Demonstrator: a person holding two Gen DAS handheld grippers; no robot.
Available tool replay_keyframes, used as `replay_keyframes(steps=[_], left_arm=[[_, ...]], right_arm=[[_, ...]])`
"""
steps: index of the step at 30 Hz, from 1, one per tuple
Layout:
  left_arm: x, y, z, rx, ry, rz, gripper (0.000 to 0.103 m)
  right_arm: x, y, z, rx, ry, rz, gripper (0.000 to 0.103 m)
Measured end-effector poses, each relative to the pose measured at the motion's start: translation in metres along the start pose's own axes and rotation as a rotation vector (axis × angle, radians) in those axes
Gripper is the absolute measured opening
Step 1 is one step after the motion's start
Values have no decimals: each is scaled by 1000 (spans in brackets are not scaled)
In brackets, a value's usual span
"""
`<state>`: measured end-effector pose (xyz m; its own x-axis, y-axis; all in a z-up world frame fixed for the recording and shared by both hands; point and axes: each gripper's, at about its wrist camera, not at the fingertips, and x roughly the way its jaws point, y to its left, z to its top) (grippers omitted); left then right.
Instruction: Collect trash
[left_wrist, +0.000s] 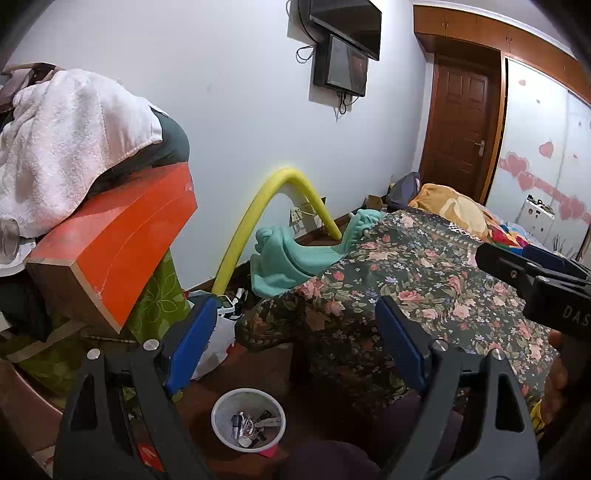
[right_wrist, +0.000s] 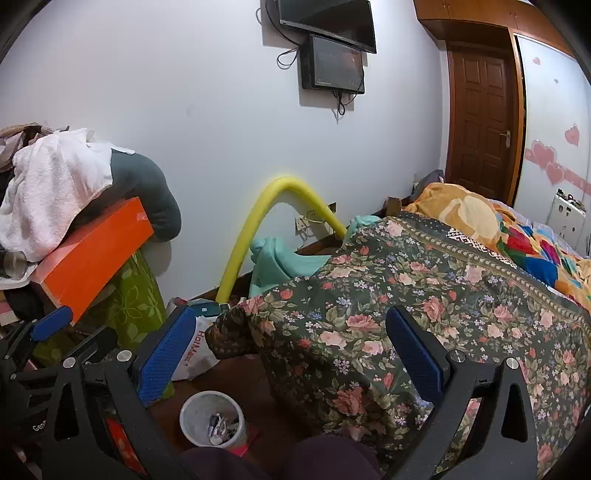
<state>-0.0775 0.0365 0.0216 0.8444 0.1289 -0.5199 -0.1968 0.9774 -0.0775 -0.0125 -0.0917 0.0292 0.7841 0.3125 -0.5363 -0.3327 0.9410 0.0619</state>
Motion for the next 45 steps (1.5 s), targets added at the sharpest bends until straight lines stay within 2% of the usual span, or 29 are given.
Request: replay_keyframes(steps=[45], left_arm=[[5, -2, -4, -16, 20, -29, 87]], right_arm=[[5, 0, -4, -12, 14, 2, 102]])
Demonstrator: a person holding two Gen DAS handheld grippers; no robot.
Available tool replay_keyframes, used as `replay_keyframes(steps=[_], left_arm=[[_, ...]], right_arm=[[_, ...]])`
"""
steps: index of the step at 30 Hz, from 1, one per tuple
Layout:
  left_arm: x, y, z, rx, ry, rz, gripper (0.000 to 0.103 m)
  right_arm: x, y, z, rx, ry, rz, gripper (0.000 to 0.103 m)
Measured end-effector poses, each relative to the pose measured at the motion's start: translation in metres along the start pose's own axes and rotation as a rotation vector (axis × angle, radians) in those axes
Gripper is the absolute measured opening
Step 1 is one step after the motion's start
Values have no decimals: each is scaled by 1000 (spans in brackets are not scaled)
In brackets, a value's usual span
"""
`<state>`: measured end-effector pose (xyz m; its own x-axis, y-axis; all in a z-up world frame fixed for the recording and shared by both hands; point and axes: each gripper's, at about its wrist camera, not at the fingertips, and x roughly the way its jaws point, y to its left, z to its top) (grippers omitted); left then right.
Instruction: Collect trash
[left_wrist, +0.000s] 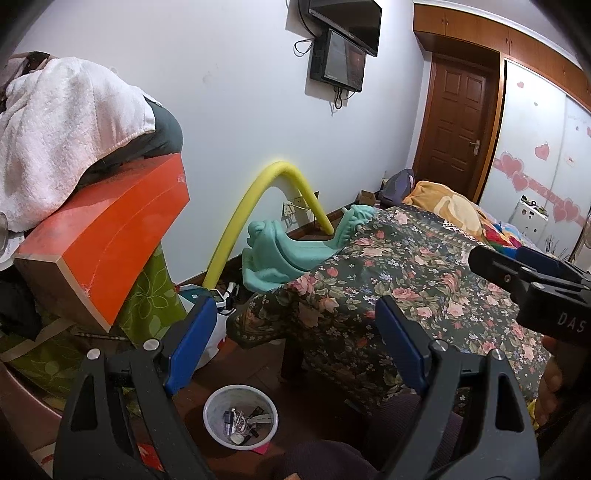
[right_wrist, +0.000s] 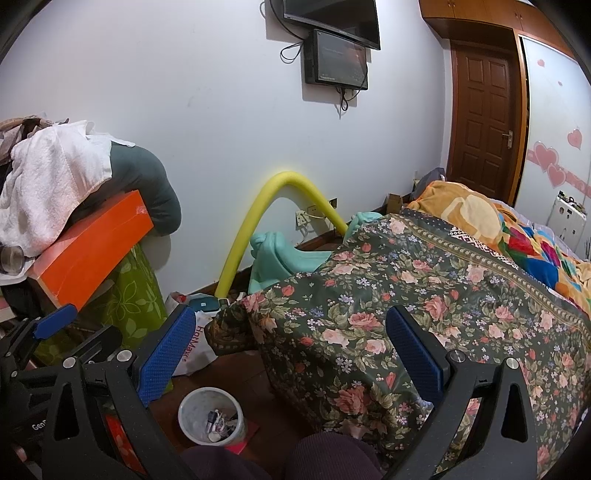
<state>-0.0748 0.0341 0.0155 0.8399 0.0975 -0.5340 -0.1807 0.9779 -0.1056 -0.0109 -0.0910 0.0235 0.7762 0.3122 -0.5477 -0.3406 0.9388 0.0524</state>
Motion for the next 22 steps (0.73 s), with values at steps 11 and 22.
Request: replay_keyframes(steps=[11, 22], left_arm=[[-1, -2, 2, 3, 1, 2, 87], [2, -7, 5, 11, 14, 2, 87]], right_arm=[[-1, -2, 1, -1, 4, 2, 102], [2, -6, 3, 17, 18, -1, 102]])
